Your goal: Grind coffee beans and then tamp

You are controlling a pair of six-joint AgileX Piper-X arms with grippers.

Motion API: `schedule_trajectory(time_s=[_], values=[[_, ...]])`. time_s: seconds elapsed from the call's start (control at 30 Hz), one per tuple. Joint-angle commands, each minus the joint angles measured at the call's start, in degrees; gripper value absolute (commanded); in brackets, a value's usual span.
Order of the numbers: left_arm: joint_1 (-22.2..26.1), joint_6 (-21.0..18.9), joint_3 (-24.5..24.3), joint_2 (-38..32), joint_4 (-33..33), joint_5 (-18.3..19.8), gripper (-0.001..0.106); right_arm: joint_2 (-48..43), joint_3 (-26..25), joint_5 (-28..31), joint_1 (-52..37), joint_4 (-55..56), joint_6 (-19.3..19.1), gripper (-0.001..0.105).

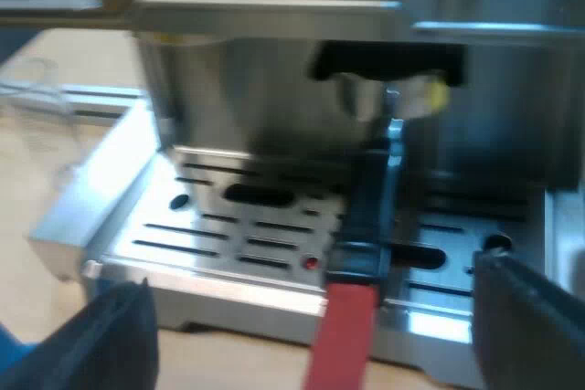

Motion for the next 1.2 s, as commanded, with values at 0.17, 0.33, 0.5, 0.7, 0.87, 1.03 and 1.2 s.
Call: schedule_trajectory(time_s=[0.17,0.33,0.5,0.7,0.87,1.03,1.2], values=[[-0.25,0.39,-0.07,-0.03,-1.05,0.02,0.07,-0.29,-2.84,-9.99,-6.9,9.06,6.25,0.071],[-0.25,0.39,-0.07,-0.03,-1.05,0.02,0.07,0.97,-4.61,-16.03,-9.37,10.69,6.36,0.071],[-0.25,0.39,-0.07,-0.03,-1.05,0.02,0.07,4.61,-7.39,-19.26,-10.67,12.12,6.36,0.071],[-0.25,0.39,-0.07,-0.03,-1.05,0.02,0.07,9.35,-9.64,-22.63,-12.49,13.44,6.52,0.071],[-0.25,0.39,-0.07,-0.03,-1.05,0.02,0.07,11.41,-9.63,-24.56,-14.19,13.44,9.19,0.071],[-0.25,0.39,-0.07,-0.03,-1.05,0.02,0.07,13.28,-9.63,-24.76,-14.88,13.08,9.18,0.071],[-0.25,0.39,-0.07,-0.03,-1.05,0.02,0.07,15.45,-9.63,-24.76,-14.88,12.2,9.18,0.071]])
